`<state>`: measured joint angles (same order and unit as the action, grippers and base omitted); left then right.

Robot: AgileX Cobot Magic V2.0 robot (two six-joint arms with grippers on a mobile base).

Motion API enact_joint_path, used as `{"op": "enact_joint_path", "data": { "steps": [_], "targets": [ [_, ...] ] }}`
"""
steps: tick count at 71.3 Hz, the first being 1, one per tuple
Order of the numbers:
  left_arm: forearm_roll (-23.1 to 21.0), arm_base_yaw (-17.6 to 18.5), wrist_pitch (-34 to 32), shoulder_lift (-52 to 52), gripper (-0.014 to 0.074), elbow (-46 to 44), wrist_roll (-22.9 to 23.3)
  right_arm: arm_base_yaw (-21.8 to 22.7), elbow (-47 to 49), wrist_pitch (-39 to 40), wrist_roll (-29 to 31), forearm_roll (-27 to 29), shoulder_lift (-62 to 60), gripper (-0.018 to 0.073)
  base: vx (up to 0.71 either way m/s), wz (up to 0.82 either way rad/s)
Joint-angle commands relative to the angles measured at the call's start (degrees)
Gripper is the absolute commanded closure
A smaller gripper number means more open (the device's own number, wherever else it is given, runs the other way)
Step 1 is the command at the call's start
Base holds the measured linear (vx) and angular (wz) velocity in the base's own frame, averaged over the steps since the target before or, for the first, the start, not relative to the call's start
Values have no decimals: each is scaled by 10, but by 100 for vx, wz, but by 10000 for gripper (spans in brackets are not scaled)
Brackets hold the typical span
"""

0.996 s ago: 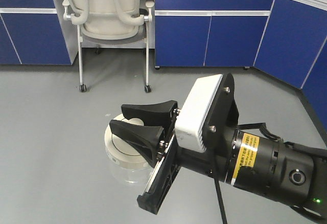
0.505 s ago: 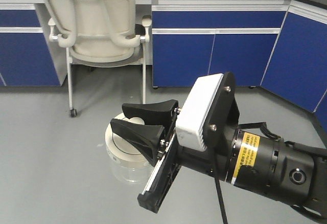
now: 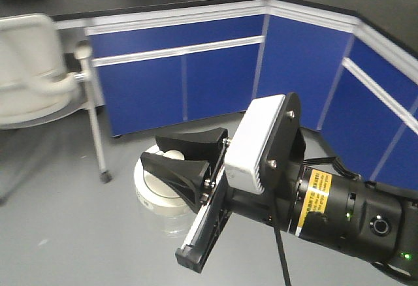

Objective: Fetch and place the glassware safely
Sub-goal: 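Carry the jar in the right gripper toward the black countertop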

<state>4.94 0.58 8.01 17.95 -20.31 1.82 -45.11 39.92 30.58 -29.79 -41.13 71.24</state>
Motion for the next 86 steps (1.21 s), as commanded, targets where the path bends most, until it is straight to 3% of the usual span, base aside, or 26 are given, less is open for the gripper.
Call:
{"op": "enact_joint_path", "data": {
  "steps": [1,86],
  "targets": [
    [-6,3,-39,6,603,-15,5,3,19,46,4,17,-17,563,17,-71],
    [-6,3,-39,6,603,-15,5,3,19,46,4,17,-17,563,17,-72]
  ]
}}
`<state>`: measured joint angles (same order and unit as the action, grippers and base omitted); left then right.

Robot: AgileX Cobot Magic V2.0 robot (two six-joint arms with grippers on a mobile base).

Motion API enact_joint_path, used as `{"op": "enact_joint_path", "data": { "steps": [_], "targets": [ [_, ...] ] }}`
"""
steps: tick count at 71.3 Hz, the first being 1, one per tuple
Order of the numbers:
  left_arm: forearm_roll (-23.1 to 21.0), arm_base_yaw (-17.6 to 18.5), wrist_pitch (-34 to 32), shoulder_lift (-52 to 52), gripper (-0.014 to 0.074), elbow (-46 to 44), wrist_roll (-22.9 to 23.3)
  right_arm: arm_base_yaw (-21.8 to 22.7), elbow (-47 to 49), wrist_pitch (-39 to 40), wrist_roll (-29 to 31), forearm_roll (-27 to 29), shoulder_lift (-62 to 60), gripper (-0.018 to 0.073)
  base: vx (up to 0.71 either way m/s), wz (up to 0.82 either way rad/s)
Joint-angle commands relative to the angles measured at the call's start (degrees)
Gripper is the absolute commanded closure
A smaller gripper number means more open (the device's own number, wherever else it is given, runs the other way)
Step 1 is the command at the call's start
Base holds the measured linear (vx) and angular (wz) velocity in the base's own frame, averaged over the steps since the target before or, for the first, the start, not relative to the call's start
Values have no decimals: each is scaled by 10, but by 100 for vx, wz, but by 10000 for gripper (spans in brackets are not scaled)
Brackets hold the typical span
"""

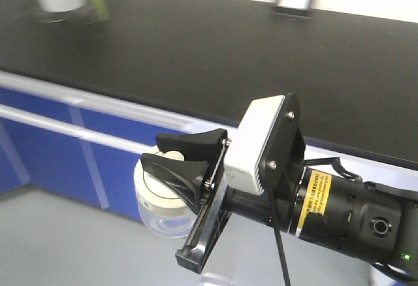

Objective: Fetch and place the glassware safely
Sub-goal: 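Carry the jar in the right gripper toward the black countertop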

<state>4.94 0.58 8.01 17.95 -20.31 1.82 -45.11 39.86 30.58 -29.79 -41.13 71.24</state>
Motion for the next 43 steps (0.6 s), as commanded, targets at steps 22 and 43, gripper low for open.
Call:
{"op": "enact_joint_path", "data": {
  "steps": [22,43],
  "targets": [
    [-6,3,-39,6,603,-15,5,3,19,46,4,17,-17,563,19,-74],
    [-6,3,-39,6,603,-15,5,3,19,46,4,17,-17,563,20,-46]
  ]
}}
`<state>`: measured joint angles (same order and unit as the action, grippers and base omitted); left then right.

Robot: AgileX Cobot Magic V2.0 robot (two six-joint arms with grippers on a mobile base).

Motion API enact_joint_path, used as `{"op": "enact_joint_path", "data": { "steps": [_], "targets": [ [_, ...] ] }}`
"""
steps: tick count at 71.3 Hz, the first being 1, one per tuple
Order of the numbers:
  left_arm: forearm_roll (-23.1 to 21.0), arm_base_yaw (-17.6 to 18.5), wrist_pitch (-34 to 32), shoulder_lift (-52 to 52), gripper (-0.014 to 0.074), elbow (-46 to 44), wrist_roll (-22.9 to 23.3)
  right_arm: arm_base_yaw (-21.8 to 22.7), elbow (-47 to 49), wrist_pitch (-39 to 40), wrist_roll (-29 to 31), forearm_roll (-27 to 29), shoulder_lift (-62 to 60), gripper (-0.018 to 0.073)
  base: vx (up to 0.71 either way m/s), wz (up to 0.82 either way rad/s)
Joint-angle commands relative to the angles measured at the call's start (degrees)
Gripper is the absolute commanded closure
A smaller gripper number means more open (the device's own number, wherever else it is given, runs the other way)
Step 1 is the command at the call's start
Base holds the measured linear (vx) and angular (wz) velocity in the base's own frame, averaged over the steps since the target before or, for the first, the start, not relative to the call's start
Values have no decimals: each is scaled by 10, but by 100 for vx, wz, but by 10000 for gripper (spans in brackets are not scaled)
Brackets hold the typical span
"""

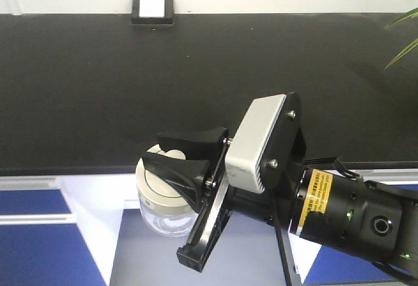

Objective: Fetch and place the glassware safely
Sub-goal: 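Carry the jar in the right gripper toward the black countertop, then hold the jar in the right gripper above the countertop while the base approaches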

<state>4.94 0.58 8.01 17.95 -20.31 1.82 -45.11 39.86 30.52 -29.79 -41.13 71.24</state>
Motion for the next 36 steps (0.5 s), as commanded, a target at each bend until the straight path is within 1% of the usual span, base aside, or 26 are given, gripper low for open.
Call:
{"op": "enact_joint_path", "data": {
  "steps": [1,16,36],
  "targets": [
    [-6,3,-39,6,603,-15,5,3,19,47,4,17,-17,563,21,-28],
    [-6,3,-39,6,603,-15,5,3,19,47,4,17,-17,563,22,-11],
    [-6,3,-39,6,603,-15,5,3,19,47,4,17,-17,563,24,8]
  ]
}}
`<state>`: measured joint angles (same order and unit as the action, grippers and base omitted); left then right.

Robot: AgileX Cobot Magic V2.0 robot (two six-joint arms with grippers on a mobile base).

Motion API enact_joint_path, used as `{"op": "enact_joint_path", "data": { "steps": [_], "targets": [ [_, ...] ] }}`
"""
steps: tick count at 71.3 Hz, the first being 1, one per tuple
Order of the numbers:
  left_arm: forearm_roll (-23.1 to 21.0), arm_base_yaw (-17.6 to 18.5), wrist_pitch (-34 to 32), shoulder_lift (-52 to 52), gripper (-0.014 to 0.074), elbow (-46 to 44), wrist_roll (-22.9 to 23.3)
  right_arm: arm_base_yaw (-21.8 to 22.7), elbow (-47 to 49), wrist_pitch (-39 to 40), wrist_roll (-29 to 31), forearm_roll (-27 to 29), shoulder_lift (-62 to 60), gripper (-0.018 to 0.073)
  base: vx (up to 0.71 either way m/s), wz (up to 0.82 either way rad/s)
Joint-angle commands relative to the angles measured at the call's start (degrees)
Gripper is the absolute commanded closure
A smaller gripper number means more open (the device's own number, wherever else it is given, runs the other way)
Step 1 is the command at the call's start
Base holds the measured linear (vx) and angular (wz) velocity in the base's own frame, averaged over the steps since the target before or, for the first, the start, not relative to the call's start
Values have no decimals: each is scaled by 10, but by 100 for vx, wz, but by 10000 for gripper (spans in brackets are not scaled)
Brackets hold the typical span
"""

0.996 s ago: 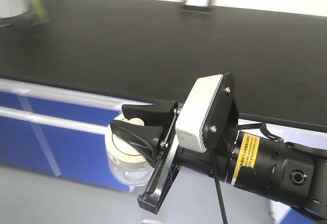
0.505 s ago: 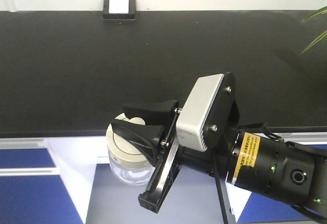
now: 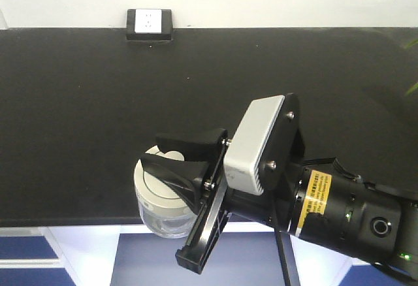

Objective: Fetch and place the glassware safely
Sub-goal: 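Hold the jar in the right gripper above the countertop while the base approaches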

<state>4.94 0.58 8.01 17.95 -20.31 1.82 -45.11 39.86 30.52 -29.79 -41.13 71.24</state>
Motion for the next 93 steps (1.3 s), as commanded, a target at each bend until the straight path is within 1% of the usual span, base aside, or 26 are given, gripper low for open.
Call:
{"op": "enact_joint_path", "data": {
  "steps": [1,50,73,77,84,93],
  "targets": [
    [-6,3,-39,6,603,-15,5,3,19,47,4,17,-17,563,24,9],
    [-6,3,-39,6,603,-15,5,3,19,47,4,17,-17,563,18,4],
    [-6,3,-40,14,603,-15,5,3,19,47,4,19,-10,563,8,1],
    [-6,3,-39,16,603,-15,5,3,19,37,4,20,-8,563,-1,5],
    [-6,3,-39,10,603,-15,5,2,19,31,4,7,-8,563,-2,2],
    [-6,3,-39,13,603,-15,5,2,19,31,4,7,-8,563,0,-2]
  ]
}}
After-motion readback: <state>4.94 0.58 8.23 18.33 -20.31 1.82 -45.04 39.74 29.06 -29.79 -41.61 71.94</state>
